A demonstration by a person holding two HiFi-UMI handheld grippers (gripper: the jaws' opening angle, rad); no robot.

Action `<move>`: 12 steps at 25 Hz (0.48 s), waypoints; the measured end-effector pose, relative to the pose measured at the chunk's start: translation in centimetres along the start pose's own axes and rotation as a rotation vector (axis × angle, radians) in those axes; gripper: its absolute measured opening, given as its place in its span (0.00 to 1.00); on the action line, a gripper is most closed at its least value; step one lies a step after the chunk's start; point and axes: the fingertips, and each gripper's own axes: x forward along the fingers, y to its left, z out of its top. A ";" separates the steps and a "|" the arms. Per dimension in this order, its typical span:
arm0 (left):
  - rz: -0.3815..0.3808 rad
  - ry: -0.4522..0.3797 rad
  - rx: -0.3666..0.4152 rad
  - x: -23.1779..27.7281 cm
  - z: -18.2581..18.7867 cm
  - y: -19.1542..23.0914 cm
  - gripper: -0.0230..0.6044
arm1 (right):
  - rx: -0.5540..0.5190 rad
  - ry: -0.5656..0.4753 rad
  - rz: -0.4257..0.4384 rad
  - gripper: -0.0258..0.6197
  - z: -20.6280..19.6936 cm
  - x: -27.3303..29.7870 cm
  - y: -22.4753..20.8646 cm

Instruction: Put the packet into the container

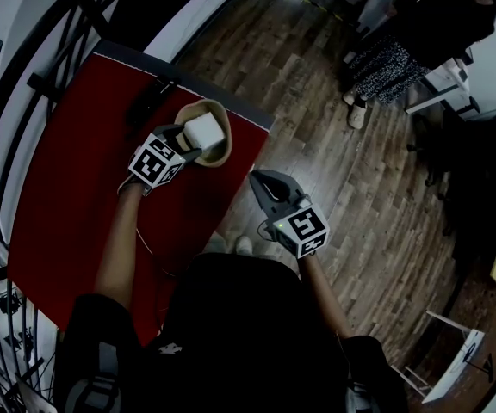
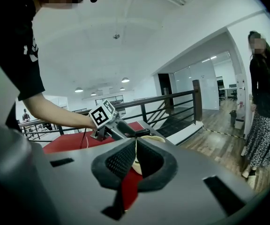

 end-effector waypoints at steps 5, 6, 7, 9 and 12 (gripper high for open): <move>0.077 -0.112 -0.039 -3.2 0.3 -1.0 0.35 | -0.016 -0.011 0.027 0.07 0.6 0.6 0.7; 0.098 -0.138 -0.057 -3.9 0.4 -1.2 0.28 | -0.018 -0.013 0.032 0.07 0.7 0.7 0.9; 0.117 -0.167 -0.080 -4.6 0.5 -1.4 0.24 | -0.020 -0.015 0.037 0.07 0.9 0.7 1.0; 0.146 -0.225 -0.123 -5.8 0.6 -2.1 0.17 | -0.025 -0.022 0.046 0.07 1.2 0.7 1.3; 0.183 -0.283 -0.148 -7.2 0.5 -3.1 0.11 | -0.032 -0.035 0.057 0.07 1.8 0.9 1.7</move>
